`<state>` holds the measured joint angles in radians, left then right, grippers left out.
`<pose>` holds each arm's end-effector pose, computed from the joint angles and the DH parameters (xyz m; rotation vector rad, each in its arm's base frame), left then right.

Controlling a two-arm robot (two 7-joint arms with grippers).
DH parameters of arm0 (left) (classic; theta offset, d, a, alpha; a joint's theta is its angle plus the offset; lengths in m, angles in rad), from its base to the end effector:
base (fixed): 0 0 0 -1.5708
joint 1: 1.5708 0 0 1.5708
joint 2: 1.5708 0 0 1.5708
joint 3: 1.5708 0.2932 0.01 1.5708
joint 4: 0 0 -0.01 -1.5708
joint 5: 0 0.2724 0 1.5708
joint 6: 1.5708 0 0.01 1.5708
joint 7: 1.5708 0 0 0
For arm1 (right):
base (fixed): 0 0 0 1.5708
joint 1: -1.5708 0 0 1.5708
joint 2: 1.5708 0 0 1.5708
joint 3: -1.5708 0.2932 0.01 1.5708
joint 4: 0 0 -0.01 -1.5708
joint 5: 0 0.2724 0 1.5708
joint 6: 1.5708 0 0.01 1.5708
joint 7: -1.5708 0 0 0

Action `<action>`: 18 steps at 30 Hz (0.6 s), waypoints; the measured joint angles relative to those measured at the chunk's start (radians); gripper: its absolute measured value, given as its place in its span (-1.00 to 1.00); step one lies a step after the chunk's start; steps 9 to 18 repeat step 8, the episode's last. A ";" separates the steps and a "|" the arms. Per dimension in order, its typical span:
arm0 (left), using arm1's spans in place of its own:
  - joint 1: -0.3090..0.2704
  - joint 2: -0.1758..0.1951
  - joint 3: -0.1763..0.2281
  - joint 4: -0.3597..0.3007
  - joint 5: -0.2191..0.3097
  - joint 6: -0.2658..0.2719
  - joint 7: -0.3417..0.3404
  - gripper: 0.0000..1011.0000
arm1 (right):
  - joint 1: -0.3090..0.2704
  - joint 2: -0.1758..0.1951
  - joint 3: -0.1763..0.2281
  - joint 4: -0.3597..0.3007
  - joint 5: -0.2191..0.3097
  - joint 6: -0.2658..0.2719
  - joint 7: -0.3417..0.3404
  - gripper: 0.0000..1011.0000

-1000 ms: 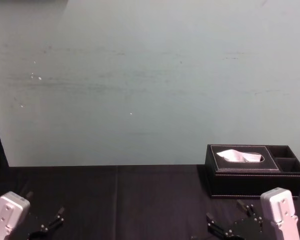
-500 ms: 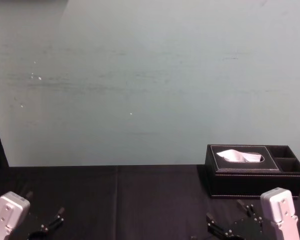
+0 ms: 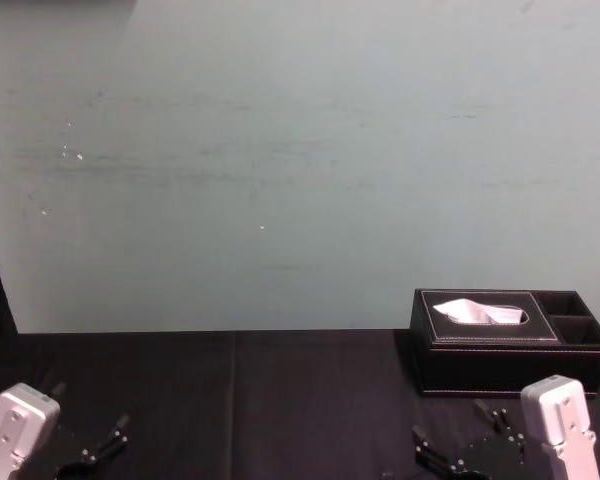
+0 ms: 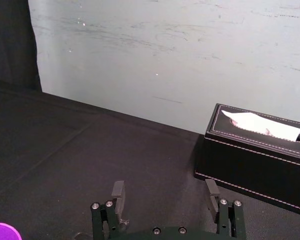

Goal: Stack the three plastic cups sequentially using one hand.

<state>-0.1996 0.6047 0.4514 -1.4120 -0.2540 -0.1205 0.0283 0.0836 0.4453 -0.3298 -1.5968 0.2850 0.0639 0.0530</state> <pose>0.3242 0.0941 -0.2979 0.3044 -0.2850 1.2480 0.3015 -0.0420 -0.2843 -0.1906 -0.0723 -1.2077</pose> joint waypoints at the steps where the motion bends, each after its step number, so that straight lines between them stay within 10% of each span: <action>1: 0.000 0.000 0.000 0.000 0.000 0.000 0.000 1.00 | 0.000 0.000 0.000 0.000 0.000 0.000 0.000 0.98; 18: 0.000 0.000 0.000 0.000 0.000 0.000 0.000 1.00 | 0.000 0.000 0.000 0.000 0.000 0.000 0.000 0.98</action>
